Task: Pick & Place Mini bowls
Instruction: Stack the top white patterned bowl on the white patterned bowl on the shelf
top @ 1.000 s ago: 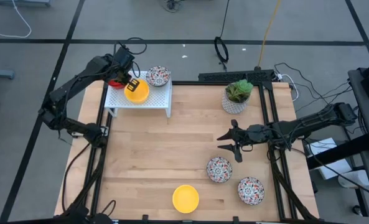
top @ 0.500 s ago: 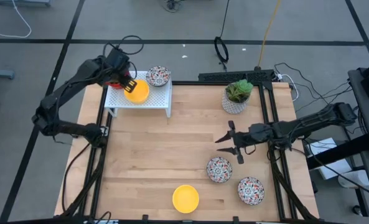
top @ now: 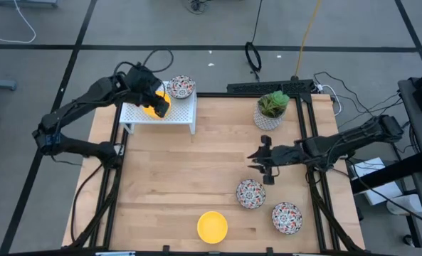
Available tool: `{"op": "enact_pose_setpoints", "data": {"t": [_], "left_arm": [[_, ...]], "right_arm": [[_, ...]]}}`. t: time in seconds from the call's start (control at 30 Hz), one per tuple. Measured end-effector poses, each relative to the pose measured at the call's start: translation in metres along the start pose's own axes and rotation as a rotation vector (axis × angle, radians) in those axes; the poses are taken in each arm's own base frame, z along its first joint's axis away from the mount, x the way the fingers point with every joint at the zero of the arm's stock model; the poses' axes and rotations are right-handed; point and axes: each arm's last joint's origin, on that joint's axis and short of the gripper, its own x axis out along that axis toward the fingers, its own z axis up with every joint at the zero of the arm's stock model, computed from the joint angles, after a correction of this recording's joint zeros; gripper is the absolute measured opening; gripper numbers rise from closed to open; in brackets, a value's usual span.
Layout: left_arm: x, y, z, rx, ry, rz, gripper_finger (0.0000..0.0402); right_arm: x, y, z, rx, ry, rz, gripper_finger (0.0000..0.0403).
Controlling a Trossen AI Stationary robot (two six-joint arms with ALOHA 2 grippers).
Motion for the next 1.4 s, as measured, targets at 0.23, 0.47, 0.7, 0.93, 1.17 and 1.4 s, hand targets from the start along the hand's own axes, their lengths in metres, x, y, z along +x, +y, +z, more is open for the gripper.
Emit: {"op": "enact_pose_setpoints", "data": {"t": [0.23,0.47,0.7,0.93,1.17,1.4], "left_arm": [[0.000,-0.028,-0.002,0.090,-0.039,-0.084,0.0186],[-0.002,-0.045,-0.008,0.140,-0.031,-0.136,0.0186],[-0.003,-0.058,-0.013,0.160,-0.018,-0.175,0.0186],[-0.005,-0.067,-0.018,0.194,-0.011,-0.202,0.0186],[-0.007,-0.073,-0.021,0.221,-0.028,-0.166,0.0186],[-0.008,-0.079,-0.025,0.244,-0.027,-0.177,0.0186]], "right_arm": [[0.012,0.031,-0.004,0.056,0.225,0.137,0.0144],[0.029,0.042,-0.012,0.045,0.294,0.128,0.0144],[0.052,0.036,-0.021,0.061,0.368,0.082,0.0144],[0.072,0.033,-0.029,0.110,0.451,0.167,0.0144],[0.090,0.036,-0.033,0.096,0.460,0.244,0.0137],[0.092,0.033,-0.033,0.072,0.459,0.274,0.0027]]}}
